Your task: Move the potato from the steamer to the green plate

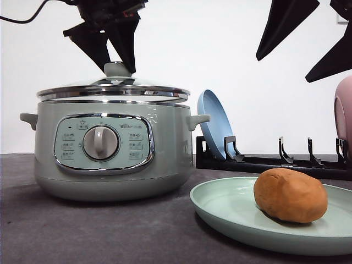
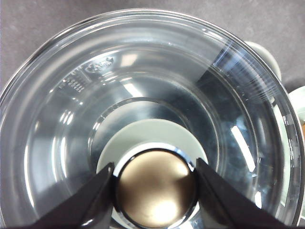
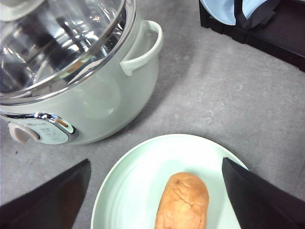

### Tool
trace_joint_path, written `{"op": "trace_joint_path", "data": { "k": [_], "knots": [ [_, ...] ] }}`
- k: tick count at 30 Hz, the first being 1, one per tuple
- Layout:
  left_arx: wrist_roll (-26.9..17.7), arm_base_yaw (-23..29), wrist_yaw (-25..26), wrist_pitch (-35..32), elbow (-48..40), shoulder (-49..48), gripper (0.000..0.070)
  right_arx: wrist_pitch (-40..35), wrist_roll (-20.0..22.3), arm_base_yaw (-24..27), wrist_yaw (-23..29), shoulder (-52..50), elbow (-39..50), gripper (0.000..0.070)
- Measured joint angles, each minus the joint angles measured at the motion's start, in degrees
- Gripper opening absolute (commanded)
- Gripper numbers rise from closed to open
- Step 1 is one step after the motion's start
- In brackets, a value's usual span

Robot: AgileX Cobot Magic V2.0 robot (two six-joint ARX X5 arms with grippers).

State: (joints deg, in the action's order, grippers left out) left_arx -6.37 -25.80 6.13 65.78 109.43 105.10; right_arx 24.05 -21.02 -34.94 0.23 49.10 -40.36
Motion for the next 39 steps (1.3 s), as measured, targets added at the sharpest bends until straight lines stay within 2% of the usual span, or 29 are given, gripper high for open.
{"op": "trace_joint_path", "data": {
  "k": [15, 17, 19, 21, 24, 33, 39],
  "knots": [
    [-0.20, -0.26, -0.66, -0.44, 0.00, 1.51, 0.0002, 0.57, 0.17, 0.00, -0.16, 0.00, 0.00, 0.0554],
    [-0.20, -0.26, -0.66, -0.37, 0.00, 1.51, 0.0060, 0.57, 0.17, 0.00, -0.21, 0.00, 0.00, 0.0554],
    [-0.17, -0.26, -0.66, -0.34, 0.00, 1.51, 0.0192, 0.58, 0.17, 0.00, -0.20, 0.00, 0.00, 0.0554],
    [-0.13, -0.26, -0.66, -0.29, 0.00, 1.51, 0.0353, 0.57, 0.17, 0.00, -0.22, 0.00, 0.00, 0.0554],
    [-0.05, -0.24, -0.38, 0.62, 0.16, 1.69, 0.0513, 0.57, 0.17, 0.00, -0.28, 0.00, 0.00, 0.0554],
    [-0.05, -0.26, -0.31, 2.43, 5.80, 0.84, 0.0527, 0.57, 0.20, 0.00, -0.47, 0.00, 0.00, 0.0554],
    [0.52, -0.26, -0.31, 4.25, 9.07, -4.32, 0.0513, 0.59, 0.22, 0.00, -2.48, 0.00, 0.00, 0.0554]
  ]
}}
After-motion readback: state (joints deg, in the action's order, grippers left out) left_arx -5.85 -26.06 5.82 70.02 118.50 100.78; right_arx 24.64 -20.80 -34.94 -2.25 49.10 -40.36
